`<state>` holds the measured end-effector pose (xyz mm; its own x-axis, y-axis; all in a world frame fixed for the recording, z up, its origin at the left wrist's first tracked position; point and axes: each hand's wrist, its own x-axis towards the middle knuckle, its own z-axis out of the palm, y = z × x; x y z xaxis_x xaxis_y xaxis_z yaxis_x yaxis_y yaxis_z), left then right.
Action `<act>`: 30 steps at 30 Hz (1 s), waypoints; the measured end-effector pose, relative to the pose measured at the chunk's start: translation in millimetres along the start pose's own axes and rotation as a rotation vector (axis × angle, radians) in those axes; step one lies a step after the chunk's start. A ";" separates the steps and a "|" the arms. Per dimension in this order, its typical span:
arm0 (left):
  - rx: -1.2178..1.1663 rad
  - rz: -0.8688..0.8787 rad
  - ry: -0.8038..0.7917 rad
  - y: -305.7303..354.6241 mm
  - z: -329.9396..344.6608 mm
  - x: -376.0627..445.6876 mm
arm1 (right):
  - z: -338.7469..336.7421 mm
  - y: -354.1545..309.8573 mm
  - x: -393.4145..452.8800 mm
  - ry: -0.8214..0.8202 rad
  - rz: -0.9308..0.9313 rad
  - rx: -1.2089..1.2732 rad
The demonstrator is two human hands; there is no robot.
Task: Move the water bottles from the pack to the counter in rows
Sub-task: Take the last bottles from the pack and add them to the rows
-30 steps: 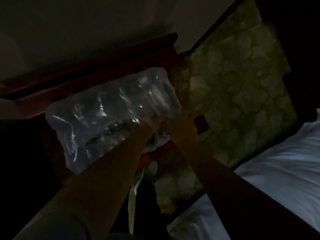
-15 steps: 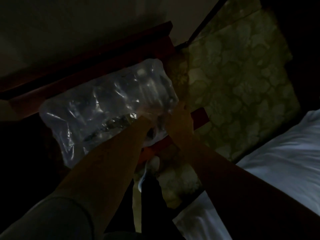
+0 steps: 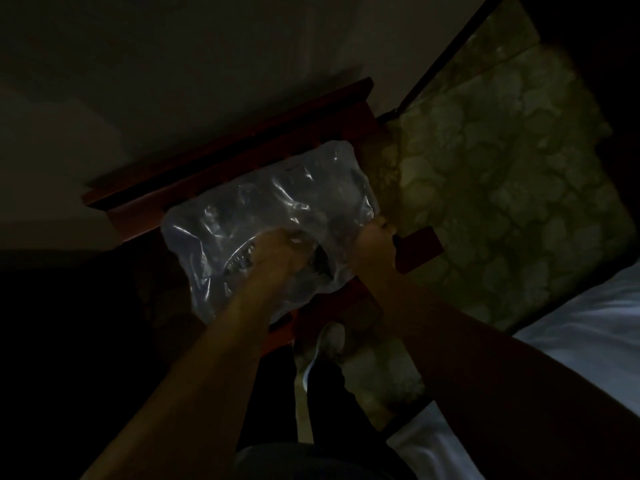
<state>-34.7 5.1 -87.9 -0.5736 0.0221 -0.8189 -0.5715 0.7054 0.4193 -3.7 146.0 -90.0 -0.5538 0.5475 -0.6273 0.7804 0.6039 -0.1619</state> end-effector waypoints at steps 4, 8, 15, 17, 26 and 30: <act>-0.208 -0.046 -0.097 -11.6 -11.1 -15.9 | 6.8 0.2 -6.3 -0.032 0.010 -0.027; -0.226 -0.053 -0.096 -15.9 -23.3 -37.2 | 6.5 -3.0 -11.6 -0.045 0.065 -0.015; -0.138 -0.039 -0.111 -20.8 -51.1 -68.1 | -7.1 -6.3 -31.0 -0.076 0.097 0.214; -0.129 -0.030 -0.112 -22.1 -60.9 -81.2 | -13.1 -9.1 -44.7 -0.052 0.066 0.211; -0.204 0.018 -0.063 -17.0 -85.7 -149.6 | -42.8 -29.3 -145.6 -0.265 -0.115 0.237; -0.294 0.125 0.002 -20.9 -85.3 -181.9 | -54.0 -38.5 -172.9 -0.567 0.052 0.699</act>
<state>31.5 -74.1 85.7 -0.6506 0.0942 -0.7535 -0.6416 0.4626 0.6118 46.3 59.4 65.8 -0.4311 0.0849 -0.8983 0.9014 -0.0045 -0.4330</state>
